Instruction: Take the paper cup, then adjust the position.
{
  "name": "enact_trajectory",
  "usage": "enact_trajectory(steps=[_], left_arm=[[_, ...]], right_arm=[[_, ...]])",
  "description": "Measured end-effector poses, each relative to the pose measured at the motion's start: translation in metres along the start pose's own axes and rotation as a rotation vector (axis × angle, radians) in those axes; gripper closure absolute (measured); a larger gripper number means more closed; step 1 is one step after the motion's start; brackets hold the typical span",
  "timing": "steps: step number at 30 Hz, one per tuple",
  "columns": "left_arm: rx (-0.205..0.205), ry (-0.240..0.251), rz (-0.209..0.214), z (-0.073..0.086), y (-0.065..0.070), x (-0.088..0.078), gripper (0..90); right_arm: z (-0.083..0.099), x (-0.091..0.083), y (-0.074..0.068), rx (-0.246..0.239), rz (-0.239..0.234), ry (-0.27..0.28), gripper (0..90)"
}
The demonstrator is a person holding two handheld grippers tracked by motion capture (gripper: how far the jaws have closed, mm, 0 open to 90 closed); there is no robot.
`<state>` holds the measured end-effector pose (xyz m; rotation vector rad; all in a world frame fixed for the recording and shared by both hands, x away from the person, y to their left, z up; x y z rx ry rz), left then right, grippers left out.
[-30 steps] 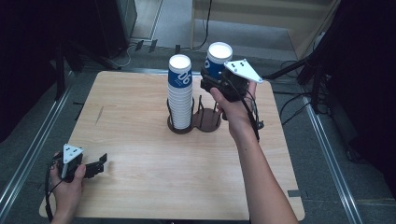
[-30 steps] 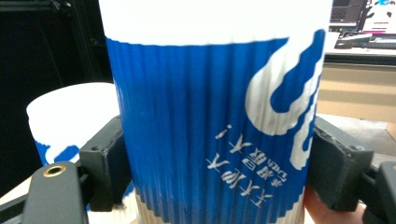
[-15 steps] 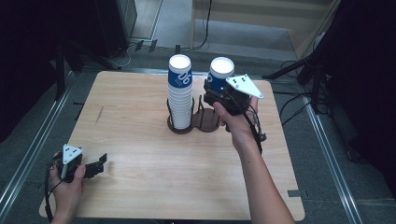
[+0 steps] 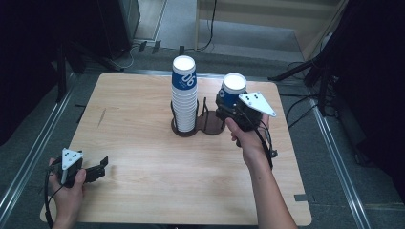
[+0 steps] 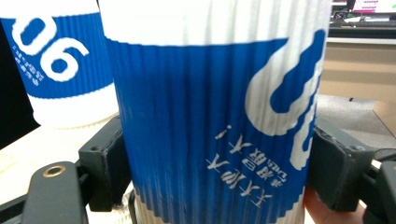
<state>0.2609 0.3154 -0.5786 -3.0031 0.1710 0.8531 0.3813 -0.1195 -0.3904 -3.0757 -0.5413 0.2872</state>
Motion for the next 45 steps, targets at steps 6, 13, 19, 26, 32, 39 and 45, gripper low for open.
enact_trajectory(steps=[6,13,19,26,32,39,45], left_arm=[[0.004,0.007,0.000,0.000,0.000,-0.001,6.9],[-0.010,0.024,0.043,0.000,0.001,-0.002,6.9],[0.015,0.039,0.056,-0.001,0.003,-0.004,6.9],[0.007,0.050,0.070,-0.002,0.003,-0.005,6.9],[0.014,0.063,0.083,-0.005,0.005,-0.005,6.9],[0.023,0.070,0.127,-0.012,0.016,-0.008,7.0],[0.017,0.091,0.174,-0.027,0.029,-0.014,7.0]], right_arm=[[0.011,-0.008,0.008,0.001,0.012,0.000,19.0],[0.022,-0.017,0.011,0.007,0.012,-0.004,19.0],[0.032,-0.024,0.009,-0.003,0.007,-0.011,18.9],[0.048,-0.027,0.007,0.002,0.003,-0.030,18.9],[0.061,-0.029,0.004,-0.001,-0.004,-0.046,18.9],[0.077,-0.031,0.001,0.002,-0.017,-0.067,19.0],[0.083,-0.031,0.000,0.004,-0.020,-0.071,19.0]])
Point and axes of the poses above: each handheld gripper's, and its own axes: x roughly forward along the jaws, z roughly out of its underside, y roughly to its right, the point moved 5 cm from there along x, roughly forward along the jaws, and after that the axes turned 1 degree about y, right-handed, at the moved point
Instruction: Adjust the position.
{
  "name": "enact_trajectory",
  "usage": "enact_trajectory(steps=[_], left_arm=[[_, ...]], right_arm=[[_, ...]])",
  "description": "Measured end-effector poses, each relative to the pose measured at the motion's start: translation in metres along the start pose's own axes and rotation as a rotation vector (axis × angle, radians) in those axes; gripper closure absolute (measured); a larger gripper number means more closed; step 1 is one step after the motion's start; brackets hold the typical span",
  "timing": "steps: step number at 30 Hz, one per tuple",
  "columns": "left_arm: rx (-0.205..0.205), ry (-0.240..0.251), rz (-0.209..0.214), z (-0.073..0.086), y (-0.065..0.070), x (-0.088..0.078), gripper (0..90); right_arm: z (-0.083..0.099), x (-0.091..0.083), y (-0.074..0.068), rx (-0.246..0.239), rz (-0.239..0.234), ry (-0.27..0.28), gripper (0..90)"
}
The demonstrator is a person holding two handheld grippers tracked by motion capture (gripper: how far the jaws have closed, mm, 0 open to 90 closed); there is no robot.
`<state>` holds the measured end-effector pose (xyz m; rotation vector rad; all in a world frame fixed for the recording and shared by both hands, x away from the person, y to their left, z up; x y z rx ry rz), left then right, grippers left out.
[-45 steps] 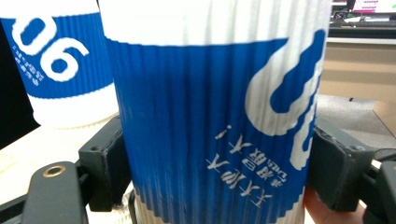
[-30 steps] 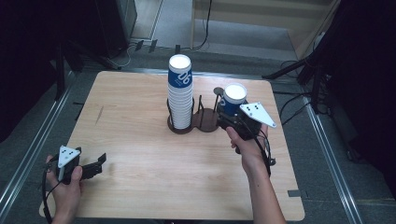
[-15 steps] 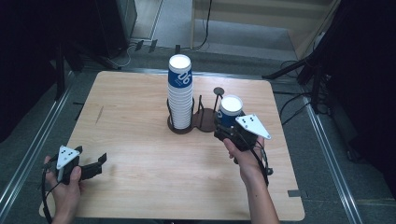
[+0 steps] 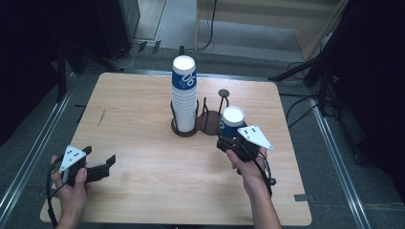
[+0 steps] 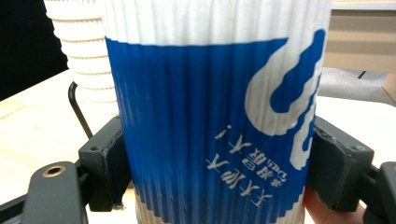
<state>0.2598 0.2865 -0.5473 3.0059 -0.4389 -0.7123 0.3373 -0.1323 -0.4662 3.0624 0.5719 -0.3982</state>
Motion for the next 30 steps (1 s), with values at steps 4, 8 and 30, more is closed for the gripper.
enact_trajectory(steps=[4,8,30], left_arm=[[0.025,0.013,0.021,-0.013,0.013,0.002,7.0],[0.053,0.018,0.027,-0.024,0.028,0.006,6.9],[0.088,0.076,0.131,-0.065,0.095,0.036,6.9]], right_arm=[[0.005,0.000,-0.003,-0.023,-0.002,-0.008,18.9],[0.009,-0.001,-0.005,-0.035,-0.005,-0.017,18.9],[0.032,0.004,-0.017,-0.082,0.003,-0.039,18.8]])
Point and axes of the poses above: each handheld gripper's, and its own axes: x roughly forward along the jaws, z roughly out of its underside, y roughly to its right, the point moved 5 cm from there along x, roughly forward along the jaws, and after that the axes turned 1 degree about y, right-handed, at the moved point
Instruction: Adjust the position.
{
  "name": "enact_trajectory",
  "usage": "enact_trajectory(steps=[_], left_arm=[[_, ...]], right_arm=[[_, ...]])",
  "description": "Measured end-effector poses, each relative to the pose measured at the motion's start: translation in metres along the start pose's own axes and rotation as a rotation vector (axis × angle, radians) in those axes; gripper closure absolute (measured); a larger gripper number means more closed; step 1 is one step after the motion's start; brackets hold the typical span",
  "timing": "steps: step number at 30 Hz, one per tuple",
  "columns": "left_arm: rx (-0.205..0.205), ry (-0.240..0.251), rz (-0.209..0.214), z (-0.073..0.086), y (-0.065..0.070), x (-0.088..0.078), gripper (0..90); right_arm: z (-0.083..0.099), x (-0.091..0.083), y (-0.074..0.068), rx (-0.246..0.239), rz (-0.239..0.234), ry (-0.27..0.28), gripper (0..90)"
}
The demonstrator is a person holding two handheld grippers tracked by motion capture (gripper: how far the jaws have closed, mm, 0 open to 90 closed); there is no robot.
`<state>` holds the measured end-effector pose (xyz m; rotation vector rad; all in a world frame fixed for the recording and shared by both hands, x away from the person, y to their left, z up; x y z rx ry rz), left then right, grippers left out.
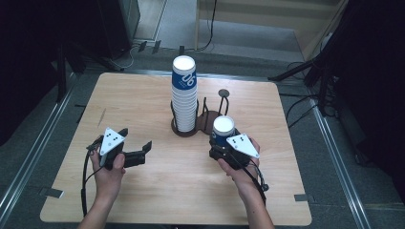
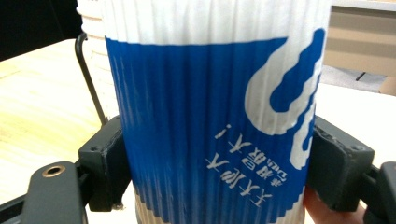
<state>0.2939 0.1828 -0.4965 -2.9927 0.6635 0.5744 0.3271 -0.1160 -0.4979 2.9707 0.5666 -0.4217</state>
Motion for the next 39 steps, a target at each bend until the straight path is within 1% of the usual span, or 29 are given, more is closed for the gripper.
enact_trajectory(steps=[4,7,10,13,15,17,20,22,23,25,29,32,33,35,36,39], left_arm=[[0.015,-0.003,0.020,-0.001,0.005,0.004,7.0],[0.008,-0.009,0.038,-0.001,0.007,0.006,7.0],[0.001,-0.006,0.066,-0.002,0.012,0.009,7.0],[0.011,-0.011,0.089,-0.003,0.017,0.012,6.9],[0.017,-0.021,0.113,-0.003,0.022,0.015,6.9],[0.021,-0.027,0.120,-0.004,0.026,0.016,6.9],[0.023,-0.030,0.145,-0.005,0.032,0.018,6.9],[0.023,-0.025,0.170,-0.006,0.036,0.018,6.9],[0.021,-0.019,0.193,-0.007,0.039,0.017,6.9],[0.035,-0.018,0.225,-0.007,0.043,0.016,6.9],[0.035,-0.023,0.268,-0.008,0.050,0.017,6.9],[0.035,-0.023,0.294,-0.010,0.054,0.016,6.9],[0.034,-0.024,0.298,-0.010,0.054,0.016,7.0],[0.028,-0.026,0.305,-0.010,0.055,0.016,7.0],[0.028,-0.029,0.310,-0.010,0.056,0.016,7.0],[0.031,-0.033,0.319,-0.010,0.058,0.016,7.0]], right_arm=[[0.002,0.001,-0.003,-0.023,-0.003,-0.003,18.8],[0.004,0.001,-0.006,-0.024,-0.006,-0.008,18.8],[0.005,0.001,-0.009,-0.029,-0.012,-0.010,18.8],[0.007,0.001,-0.013,-0.043,-0.011,-0.011,18.8],[0.007,0.002,-0.016,-0.057,-0.014,-0.012,18.8],[0.008,0.002,-0.019,-0.079,-0.011,-0.009,18.8],[0.010,0.002,-0.024,-0.107,-0.016,-0.012,18.7],[0.011,0.002,-0.026,-0.121,-0.017,-0.012,18.7],[0.012,0.002,-0.028,-0.127,-0.018,-0.012,18.7],[0.012,0.001,-0.029,-0.144,-0.017,-0.011,18.7],[0.013,0.001,-0.033,-0.171,-0.015,-0.007,18.7],[0.014,0.001,-0.037,-0.212,-0.009,-0.004,18.7],[0.015,0.001,-0.039,-0.241,-0.006,-0.002,18.7],[0.015,0.000,-0.041,-0.265,-0.001,0.002,18.7],[0.016,0.000,-0.042,-0.283,0.007,0.004,18.7],[0.016,0.000,-0.045,-0.316,0.010,0.012,18.8]])
Point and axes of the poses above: each handheld gripper's, and its own axes: x roughly forward along the jaws, z roughly out of its underside, y roughly to its right, the point moved 5 cm from there along x, roughly forward along the jaws, and after that the axes turned 1 degree about y, right-handed, at the moved point
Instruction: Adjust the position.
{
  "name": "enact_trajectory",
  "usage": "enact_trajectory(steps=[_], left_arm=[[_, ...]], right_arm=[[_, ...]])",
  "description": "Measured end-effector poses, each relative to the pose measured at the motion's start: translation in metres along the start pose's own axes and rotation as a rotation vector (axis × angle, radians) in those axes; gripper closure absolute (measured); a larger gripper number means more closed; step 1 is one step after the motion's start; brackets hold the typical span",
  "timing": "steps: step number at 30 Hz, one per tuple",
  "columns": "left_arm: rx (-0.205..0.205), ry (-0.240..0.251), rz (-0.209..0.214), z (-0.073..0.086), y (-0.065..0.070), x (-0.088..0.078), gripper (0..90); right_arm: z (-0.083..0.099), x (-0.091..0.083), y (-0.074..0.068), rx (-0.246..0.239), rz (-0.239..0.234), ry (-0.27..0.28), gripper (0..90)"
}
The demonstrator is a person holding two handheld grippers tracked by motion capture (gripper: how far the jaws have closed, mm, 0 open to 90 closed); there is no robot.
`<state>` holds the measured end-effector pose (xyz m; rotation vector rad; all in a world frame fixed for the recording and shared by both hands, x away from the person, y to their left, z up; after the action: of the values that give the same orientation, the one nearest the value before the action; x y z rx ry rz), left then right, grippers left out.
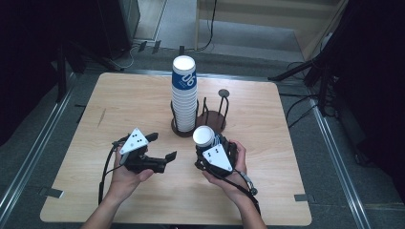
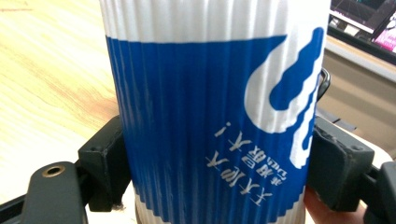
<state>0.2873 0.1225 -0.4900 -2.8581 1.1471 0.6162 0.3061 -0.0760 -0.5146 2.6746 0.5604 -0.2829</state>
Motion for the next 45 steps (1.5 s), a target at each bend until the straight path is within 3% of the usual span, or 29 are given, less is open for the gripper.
enact_trajectory(steps=[8,17,22,24,34,45], left_arm=[[-0.004,0.000,0.018,0.000,0.003,0.002,8.8],[0.021,-0.006,0.049,0.001,0.011,0.004,9.0],[0.038,-0.011,0.072,0.002,0.015,0.006,9.0],[0.050,-0.012,0.065,0.003,0.016,0.006,13.3],[0.074,-0.006,0.113,0.003,0.025,0.007,14.1],[0.094,-0.009,0.153,0.005,0.029,0.009,15.9]], right_arm=[[0.001,0.000,-0.007,-0.083,0.016,0.005,19.0],[-0.001,-0.002,-0.017,-0.178,0.021,0.025,19.0],[-0.001,-0.002,-0.022,-0.255,0.031,0.034,18.9],[-0.001,-0.002,-0.025,-0.281,0.033,0.039,18.9],[-0.002,-0.005,-0.037,-0.420,0.023,0.069,19.0],[-0.002,-0.009,-0.049,-0.509,-0.009,0.103,18.9]])
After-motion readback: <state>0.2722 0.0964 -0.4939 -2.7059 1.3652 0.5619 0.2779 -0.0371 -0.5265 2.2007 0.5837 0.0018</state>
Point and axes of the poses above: each handheld gripper's, and its own axes: x roughly forward along the jaws, z roughly out of its underside, y roughly to its right, the point moved 5 cm from there along x, roughly forward along the jaws, and after that the axes turned 1 degree about y, right-handed, at the moved point
